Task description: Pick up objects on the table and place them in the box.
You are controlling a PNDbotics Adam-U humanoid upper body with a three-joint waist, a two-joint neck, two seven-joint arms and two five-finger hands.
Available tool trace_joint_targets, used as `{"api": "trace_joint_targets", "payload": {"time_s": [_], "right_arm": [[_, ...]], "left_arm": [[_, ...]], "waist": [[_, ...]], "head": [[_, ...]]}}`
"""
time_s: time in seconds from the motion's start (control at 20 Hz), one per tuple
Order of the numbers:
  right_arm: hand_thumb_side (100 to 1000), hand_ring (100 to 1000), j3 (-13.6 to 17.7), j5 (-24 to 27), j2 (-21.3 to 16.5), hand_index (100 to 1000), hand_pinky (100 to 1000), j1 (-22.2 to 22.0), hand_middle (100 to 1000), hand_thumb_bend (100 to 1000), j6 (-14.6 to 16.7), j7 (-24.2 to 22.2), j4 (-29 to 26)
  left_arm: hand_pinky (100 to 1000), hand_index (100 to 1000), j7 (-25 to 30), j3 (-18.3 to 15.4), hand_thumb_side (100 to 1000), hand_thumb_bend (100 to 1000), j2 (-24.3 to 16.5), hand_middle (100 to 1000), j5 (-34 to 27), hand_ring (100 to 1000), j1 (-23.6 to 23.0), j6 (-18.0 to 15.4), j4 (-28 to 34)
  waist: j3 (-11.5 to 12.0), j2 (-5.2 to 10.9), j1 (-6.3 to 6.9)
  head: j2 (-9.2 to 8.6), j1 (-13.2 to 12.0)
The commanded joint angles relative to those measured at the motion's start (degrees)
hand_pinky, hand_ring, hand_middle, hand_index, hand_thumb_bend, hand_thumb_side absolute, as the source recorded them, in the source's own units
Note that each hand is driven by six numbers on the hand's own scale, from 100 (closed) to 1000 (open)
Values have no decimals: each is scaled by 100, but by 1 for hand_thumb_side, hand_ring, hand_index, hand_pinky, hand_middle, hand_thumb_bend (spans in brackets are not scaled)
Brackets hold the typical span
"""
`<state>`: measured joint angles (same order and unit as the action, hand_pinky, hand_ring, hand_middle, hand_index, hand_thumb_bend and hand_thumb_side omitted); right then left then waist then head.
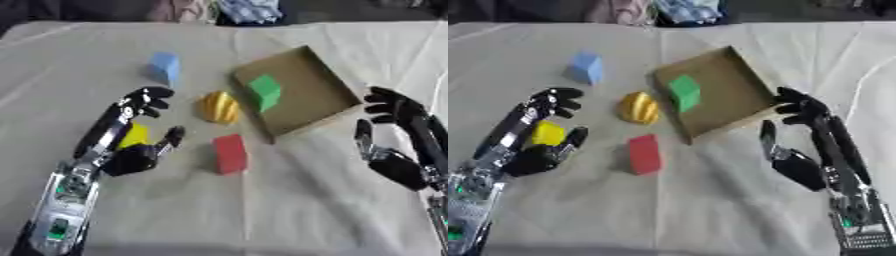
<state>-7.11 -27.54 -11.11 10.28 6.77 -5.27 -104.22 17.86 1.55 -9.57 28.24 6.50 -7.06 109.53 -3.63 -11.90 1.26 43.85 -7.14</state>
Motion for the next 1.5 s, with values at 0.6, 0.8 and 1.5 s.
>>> {"api": "trace_joint_targets", "payload": {"time_s": [0.6,0.8,1.5], "right_arm": [[363,763,27,29,-93,910,703,22,774,100,-14,-12,-64],[365,764,22,30,-123,910,702,10,775,100,-17,-19,-50],[362,768,-18,49,-217,911,701,-22,777,100,-16,-71,-7]], "left_arm": [[736,886,-201,-137,607,319,-545,805,139,766,168,179,200],[749,879,-58,-83,557,320,-1433,798,200,760,312,184,332],[784,886,1504,595,416,389,-4130,801,-86,748,967,171,101]], "waist": [[5,59,-42],[-13,78,-9],[-94,129,96]], "head": [[26,54],[26,69],[26,78]]}}
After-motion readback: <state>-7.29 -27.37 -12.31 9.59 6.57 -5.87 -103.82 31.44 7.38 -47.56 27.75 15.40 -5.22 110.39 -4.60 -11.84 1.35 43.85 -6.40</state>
